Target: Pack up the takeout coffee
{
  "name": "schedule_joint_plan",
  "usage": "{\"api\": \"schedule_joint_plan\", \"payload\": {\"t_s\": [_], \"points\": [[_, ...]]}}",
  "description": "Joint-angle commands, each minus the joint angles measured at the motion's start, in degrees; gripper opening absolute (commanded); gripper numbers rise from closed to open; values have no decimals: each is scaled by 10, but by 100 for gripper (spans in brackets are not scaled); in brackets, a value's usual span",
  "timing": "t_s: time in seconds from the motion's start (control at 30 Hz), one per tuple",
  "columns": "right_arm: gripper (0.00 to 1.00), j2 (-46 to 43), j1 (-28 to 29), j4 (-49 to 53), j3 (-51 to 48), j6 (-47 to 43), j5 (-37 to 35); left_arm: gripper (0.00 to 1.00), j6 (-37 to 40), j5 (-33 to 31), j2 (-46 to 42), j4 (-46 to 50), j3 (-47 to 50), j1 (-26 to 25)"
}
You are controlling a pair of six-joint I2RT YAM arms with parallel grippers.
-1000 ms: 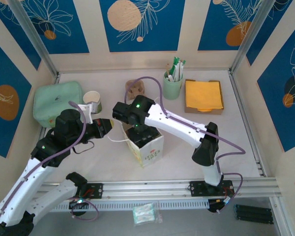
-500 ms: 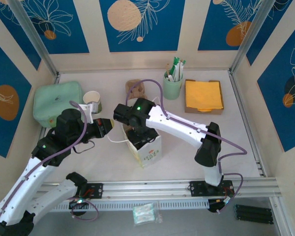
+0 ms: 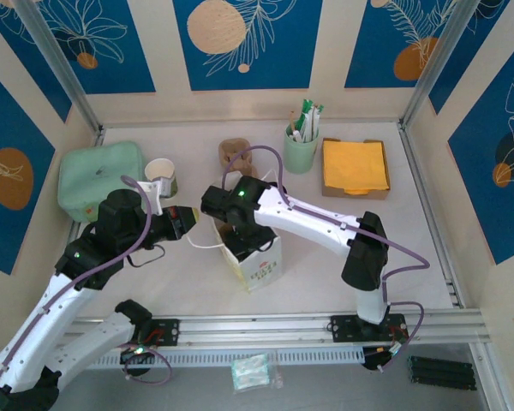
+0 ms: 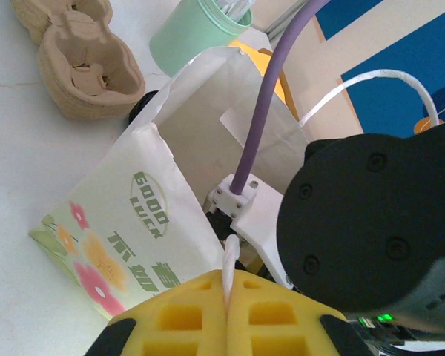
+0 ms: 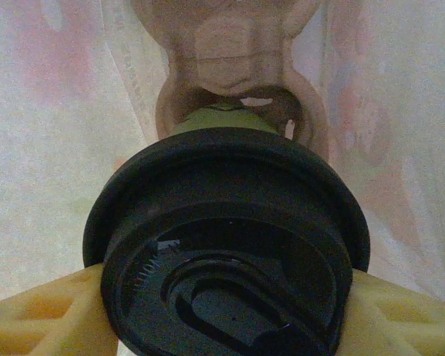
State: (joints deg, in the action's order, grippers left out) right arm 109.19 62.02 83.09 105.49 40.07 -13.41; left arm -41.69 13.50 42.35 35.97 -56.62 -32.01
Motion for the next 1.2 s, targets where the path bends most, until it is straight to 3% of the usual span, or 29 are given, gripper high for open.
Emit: {"api": "schedule_joint_plan", "payload": {"t_s": [0.0, 1.17], "points": [[56, -26, -7, -9, -15, 1, 22, 0, 1, 3, -2, -7, -1, -3], [56, -13, -28, -44, -60, -11, 39, 0, 0, 2, 3, -8, -6, -3]]}}
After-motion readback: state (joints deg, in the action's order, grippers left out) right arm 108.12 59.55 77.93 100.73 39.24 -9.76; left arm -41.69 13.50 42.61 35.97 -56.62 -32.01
